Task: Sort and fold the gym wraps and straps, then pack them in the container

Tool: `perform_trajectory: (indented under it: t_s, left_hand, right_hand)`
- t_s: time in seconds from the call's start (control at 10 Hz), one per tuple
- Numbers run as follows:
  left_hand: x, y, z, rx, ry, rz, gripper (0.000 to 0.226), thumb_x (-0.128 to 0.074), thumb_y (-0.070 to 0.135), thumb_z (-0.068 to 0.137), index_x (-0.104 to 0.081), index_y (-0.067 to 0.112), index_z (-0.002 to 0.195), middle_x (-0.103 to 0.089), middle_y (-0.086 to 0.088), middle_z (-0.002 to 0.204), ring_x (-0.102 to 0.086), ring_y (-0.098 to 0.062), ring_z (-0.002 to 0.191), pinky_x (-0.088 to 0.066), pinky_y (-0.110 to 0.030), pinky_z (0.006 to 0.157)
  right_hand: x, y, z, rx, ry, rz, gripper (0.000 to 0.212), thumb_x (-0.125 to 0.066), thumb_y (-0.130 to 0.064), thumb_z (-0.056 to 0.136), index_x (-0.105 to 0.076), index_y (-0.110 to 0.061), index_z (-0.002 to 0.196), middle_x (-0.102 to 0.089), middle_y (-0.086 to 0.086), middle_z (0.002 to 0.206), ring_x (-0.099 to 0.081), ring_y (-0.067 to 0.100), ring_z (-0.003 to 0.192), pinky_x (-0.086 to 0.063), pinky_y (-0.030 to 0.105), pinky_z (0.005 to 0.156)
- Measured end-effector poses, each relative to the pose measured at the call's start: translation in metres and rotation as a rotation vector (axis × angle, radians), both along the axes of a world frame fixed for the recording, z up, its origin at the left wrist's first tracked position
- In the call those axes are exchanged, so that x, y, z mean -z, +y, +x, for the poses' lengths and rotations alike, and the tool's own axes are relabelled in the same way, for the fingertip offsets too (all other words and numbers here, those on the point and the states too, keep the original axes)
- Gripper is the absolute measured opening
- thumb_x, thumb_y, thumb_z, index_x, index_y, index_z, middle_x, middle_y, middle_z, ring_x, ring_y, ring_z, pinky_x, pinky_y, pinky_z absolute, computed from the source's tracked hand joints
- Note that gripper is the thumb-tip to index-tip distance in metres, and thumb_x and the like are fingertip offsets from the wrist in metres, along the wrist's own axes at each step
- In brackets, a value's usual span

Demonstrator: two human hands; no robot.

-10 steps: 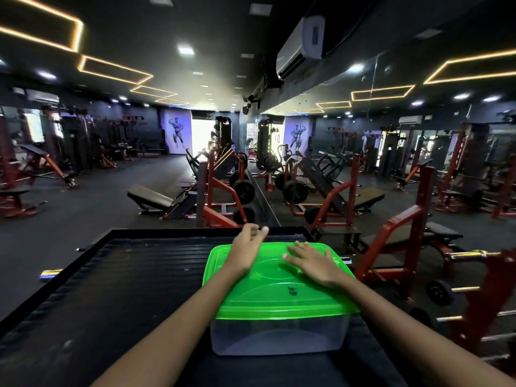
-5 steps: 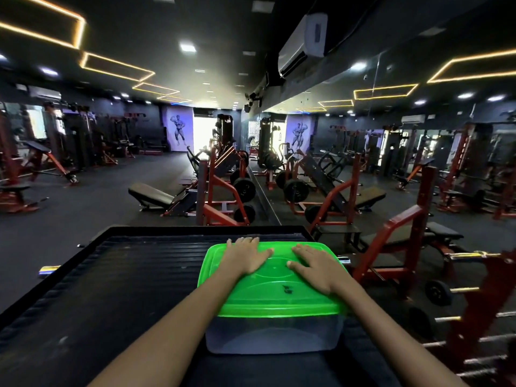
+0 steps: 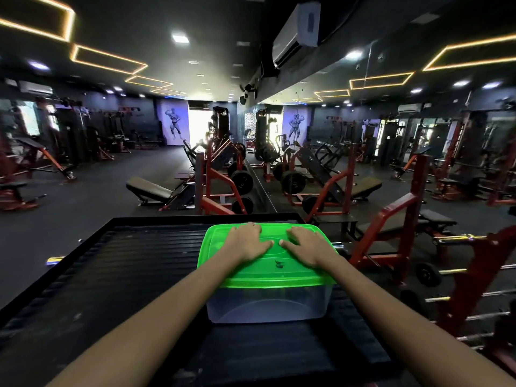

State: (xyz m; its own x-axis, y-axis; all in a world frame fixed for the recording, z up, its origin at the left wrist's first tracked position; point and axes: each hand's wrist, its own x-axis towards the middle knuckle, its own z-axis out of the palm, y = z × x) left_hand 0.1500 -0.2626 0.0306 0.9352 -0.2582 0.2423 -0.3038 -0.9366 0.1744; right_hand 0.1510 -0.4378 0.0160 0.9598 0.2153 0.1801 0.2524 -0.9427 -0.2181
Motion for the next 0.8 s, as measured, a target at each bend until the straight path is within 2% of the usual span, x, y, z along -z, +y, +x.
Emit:
perform_trajectory:
  t_s: [0.1,0.4,0.5,0.7,0.8]
  left_hand:
    - [0.002,0.006,-0.012,0.021,0.009,0.075,0.06,-0.04,0.052,0.093,-0.044,0.007,0.133,-0.046,-0.011,0.139,-0.043,-0.027,0.127,-0.028,-0.044,0.111]
    - [-0.003,0.02,-0.019,0.007,0.025,0.048,0.063,-0.036,0.052,0.095,-0.038,0.007,0.138,-0.04,-0.011,0.145,-0.039,-0.026,0.131,-0.026,-0.041,0.11]
    - [-0.006,0.022,-0.02,0.018,0.024,0.027,0.062,-0.041,0.049,0.094,-0.036,0.007,0.139,-0.039,-0.01,0.144,-0.039,-0.027,0.131,-0.029,-0.039,0.108]
    - [-0.023,0.024,-0.017,0.105,0.05,-0.085,0.06,-0.054,0.039,0.091,-0.038,0.008,0.139,-0.04,-0.01,0.144,-0.041,-0.026,0.13,-0.033,-0.035,0.107]
    - [-0.032,0.023,-0.016,0.168,0.062,-0.129,0.059,-0.057,0.036,0.09,-0.039,0.008,0.139,-0.041,-0.01,0.144,-0.04,-0.024,0.131,-0.032,-0.033,0.108]
  right_hand:
    - [-0.004,-0.001,0.002,-0.015,0.045,0.005,0.061,-0.037,-0.052,0.094,-0.037,-0.012,0.141,-0.034,0.007,0.15,-0.032,0.022,0.137,-0.023,0.046,0.113]
    - [-0.014,0.005,-0.005,-0.024,0.072,-0.04,0.059,-0.036,-0.05,0.096,-0.033,-0.014,0.143,-0.029,0.004,0.153,-0.027,0.021,0.14,-0.017,0.054,0.114]
    - [-0.018,0.005,-0.002,-0.049,0.069,-0.037,0.06,-0.039,-0.049,0.095,-0.035,-0.013,0.142,-0.032,0.007,0.151,-0.03,0.023,0.138,-0.023,0.051,0.112]
    - [-0.044,0.004,-0.004,-0.082,0.106,0.001,0.057,-0.051,-0.038,0.093,-0.039,-0.005,0.139,-0.041,0.015,0.144,-0.039,0.026,0.132,-0.031,0.032,0.107]
    - [-0.051,0.0,-0.002,-0.092,0.103,-0.004,0.056,-0.054,-0.036,0.092,-0.042,-0.006,0.137,-0.044,0.014,0.142,-0.041,0.025,0.131,-0.033,0.031,0.106]
